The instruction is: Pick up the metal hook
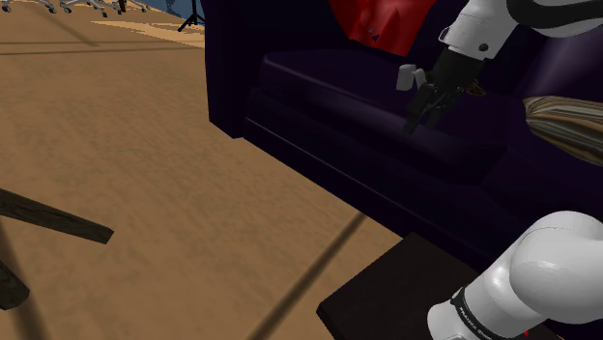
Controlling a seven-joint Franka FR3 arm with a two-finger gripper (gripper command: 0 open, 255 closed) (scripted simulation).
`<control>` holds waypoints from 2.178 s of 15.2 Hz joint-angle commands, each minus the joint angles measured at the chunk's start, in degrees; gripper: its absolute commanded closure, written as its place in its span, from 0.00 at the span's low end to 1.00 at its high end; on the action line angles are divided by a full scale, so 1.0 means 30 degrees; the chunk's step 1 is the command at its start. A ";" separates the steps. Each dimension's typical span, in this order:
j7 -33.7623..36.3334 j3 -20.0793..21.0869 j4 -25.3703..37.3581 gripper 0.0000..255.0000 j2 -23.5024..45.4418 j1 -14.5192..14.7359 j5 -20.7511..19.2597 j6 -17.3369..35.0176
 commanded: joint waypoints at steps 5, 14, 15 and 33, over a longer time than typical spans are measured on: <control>-0.2014 -0.1525 0.1295 0.00 0.1530 -0.0402 -0.1029 0.0394; -0.6434 -0.4695 0.5529 0.00 0.5862 -0.0739 -0.2187 0.1021; -0.6932 -0.5031 0.6114 0.00 0.6411 -0.0741 -0.2199 0.1047; -1.6285 -1.0032 2.1907 0.00 1.9453 -0.2745 0.2826 -0.2008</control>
